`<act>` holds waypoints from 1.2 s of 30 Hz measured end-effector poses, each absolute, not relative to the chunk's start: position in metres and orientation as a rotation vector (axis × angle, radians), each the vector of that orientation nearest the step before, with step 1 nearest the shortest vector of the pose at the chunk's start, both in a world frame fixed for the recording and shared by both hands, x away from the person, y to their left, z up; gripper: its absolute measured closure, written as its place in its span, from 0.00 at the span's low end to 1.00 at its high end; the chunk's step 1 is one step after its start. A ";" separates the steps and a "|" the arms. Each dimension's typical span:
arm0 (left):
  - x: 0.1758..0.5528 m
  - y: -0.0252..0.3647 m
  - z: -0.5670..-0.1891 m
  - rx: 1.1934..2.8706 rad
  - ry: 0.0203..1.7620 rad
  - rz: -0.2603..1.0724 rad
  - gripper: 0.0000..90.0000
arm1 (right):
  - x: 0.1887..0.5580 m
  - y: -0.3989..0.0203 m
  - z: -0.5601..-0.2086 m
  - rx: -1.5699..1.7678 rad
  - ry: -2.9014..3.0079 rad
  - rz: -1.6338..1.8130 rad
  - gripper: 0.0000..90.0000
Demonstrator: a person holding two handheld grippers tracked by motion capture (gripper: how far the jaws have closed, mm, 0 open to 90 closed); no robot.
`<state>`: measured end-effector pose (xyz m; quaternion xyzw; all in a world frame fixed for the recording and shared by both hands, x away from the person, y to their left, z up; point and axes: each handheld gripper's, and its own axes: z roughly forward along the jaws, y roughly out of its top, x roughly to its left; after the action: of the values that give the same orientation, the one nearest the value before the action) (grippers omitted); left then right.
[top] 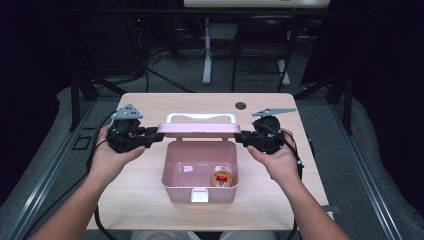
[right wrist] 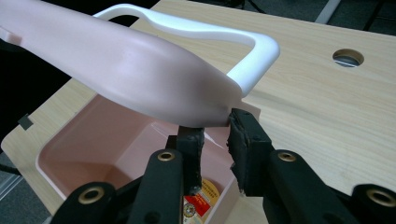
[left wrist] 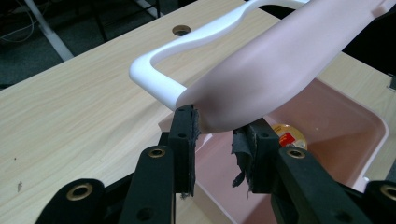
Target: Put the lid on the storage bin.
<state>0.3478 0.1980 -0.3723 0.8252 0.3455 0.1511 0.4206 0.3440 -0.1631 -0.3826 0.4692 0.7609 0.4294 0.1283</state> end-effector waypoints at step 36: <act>0.315 0.203 -0.391 2.085 0.842 0.338 0.76 | 0.305 -0.165 -0.401 1.325 2.198 1.270 0.81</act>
<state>0.3154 0.2032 -0.3913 0.8319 0.3359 0.1347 0.4206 0.3047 -0.1650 -0.4013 0.4584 0.7601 0.4391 0.1387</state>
